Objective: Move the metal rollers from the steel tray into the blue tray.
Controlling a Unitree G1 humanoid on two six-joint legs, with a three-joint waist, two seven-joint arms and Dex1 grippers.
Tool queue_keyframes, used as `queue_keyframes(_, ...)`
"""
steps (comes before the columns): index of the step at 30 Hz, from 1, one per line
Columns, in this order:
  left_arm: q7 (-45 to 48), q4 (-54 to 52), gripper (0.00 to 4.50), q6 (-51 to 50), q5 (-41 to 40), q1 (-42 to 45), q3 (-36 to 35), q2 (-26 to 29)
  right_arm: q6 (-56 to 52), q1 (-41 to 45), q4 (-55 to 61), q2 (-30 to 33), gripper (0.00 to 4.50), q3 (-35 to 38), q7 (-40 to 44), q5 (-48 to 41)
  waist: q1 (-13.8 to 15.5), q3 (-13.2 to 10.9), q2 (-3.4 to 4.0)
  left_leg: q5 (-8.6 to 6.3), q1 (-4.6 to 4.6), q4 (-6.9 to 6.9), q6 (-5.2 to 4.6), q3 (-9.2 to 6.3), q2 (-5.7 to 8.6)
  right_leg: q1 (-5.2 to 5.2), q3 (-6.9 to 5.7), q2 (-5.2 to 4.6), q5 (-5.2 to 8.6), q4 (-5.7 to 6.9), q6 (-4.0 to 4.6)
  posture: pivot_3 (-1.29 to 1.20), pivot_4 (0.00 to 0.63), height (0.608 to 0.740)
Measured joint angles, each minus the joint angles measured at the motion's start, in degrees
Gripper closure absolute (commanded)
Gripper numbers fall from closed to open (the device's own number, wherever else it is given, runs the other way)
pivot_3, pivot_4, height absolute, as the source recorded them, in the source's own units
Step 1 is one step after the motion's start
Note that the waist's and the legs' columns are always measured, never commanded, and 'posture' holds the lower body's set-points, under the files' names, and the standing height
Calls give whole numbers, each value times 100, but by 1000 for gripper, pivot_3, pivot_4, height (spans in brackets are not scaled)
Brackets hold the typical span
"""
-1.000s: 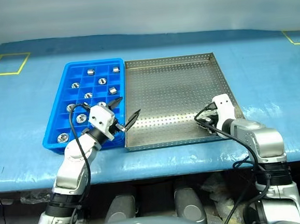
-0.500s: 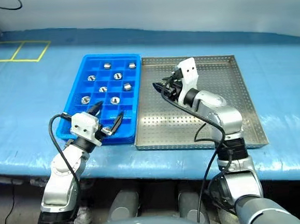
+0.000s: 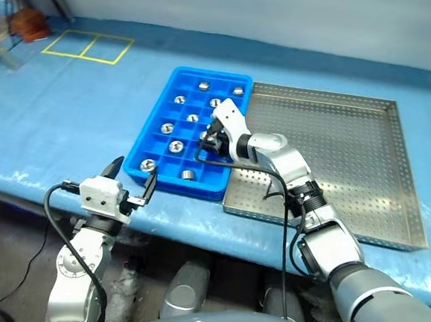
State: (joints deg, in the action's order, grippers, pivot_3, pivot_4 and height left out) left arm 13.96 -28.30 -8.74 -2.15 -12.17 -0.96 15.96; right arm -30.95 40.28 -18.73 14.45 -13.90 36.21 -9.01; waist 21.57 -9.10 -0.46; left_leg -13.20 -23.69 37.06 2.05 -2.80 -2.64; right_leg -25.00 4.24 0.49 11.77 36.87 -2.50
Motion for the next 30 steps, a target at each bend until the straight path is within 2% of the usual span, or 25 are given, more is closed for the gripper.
queue_keyframes(4, -14, -8, 510, -46, 0, 4, 5, 2, -295, 31, 138, 355, 2613, 28, 188, 73, 341, 9, -5, -3, -1, 0, 10, 7, -8, -42, -6, 3, 0, 5, 1, 596, 150, 740)
queue_keyframes(11, 58, 4, 510, -75, -8, 253, 85, 13, -1052, -204, 734, 882, 2613, 319, 463, -104, 780, 9, -5, -8, -21, 6, 35, 8, -9, -56, -16, -2, 1, -3, 1, 537, 150, 740)
queue_keyframes(18, 184, 129, 510, -75, -13, 460, 182, 18, -1597, -498, 1347, 1350, 2613, 361, 776, -321, 932, 10, -5, -19, -74, 8, 44, -3, -10, -73, -37, -2, -13, -3, -22, 507, 150, 740)
queue_keyframes(20, 218, 139, 510, -75, -14, 474, 186, 19, -1607, -574, 1397, 1396, 1845, 355, 762, -324, 936, 10, -4, -20, -80, 10, 45, -6, -10, -76, -40, -2, -13, -5, -21, 501, 150, 740)
queue_keyframes(23, 239, 176, 510, -75, -13, 529, 190, 19, -1580, -613, 1460, 1357, 963, 337, 693, -315, 931, 10, -4, -21, -81, 14, 46, -7, -10, -74, -44, -3, -10, -6, -20, 492, 150, 740)
queue_keyframes(27, 266, 273, 510, -73, -35, 665, 204, 3, -999, -810, 1420, 816, 963, 913, 71, -396, 893, 8, -1, -13, -84, 27, 55, -8, -14, -77, -46, 0, 0, 0, -2, 456, 150, 740)
queue_keyframes(30, 268, 446, 510, -52, -118, 952, 260, -194, -161, -814, 1462, 335, 963, 1798, -530, -643, 891, 8, -2, -9, -83, 31, 53, -13, -12, -65, -49, 0, -5, -1, -9, 421, 150, 740)
